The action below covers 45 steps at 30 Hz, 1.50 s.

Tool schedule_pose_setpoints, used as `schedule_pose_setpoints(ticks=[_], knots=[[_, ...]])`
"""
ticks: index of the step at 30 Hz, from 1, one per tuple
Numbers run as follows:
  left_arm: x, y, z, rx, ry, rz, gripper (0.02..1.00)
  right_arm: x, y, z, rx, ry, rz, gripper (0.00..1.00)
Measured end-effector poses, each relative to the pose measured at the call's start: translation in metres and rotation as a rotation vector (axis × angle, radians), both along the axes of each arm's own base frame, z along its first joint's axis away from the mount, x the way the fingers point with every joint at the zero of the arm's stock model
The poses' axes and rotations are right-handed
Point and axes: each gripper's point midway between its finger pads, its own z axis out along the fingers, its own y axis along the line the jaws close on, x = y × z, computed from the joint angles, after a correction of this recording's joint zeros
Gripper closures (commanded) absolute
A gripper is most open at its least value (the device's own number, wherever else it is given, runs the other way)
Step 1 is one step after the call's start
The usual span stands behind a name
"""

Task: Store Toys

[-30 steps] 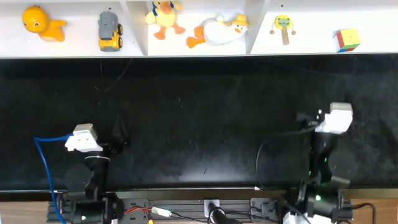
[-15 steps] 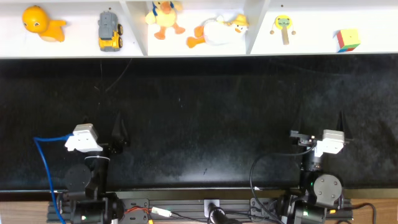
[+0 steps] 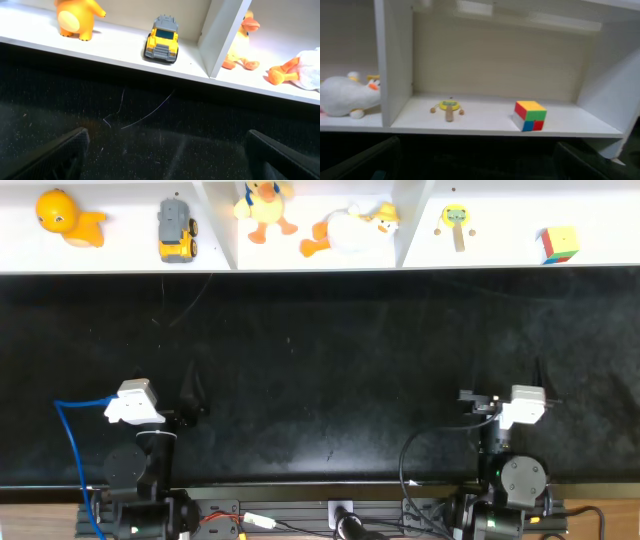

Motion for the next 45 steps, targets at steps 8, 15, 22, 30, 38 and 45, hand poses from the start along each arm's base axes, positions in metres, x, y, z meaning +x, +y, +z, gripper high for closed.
schedule_pose_setpoints(ticks=[8,15,22,30,38,45], knots=[[0.0,0.0,0.0,0.0,0.0,0.0,0.02,0.002,0.031,-0.002,-0.001,0.008,0.126,0.007],[0.0,0.0,0.0,0.0,0.0,0.0,0.02,0.0,0.059,-0.01,-0.001,0.042,0.24,0.005],[0.0,0.0,0.0,0.0,0.0,0.0,0.02,-0.001,0.067,-0.016,-0.004,0.067,0.281,0.007],[0.0,0.0,0.0,0.0,0.0,0.0,0.02,0.0,0.07,-0.03,-0.003,0.121,0.294,0.005],[0.0,0.0,0.0,0.0,0.0,0.0,0.02,0.0,0.07,-0.035,-0.003,0.145,0.295,0.007],[0.0,0.0,0.0,0.0,0.0,0.0,0.02,0.0,0.07,-0.035,-0.003,0.145,0.295,0.005]])
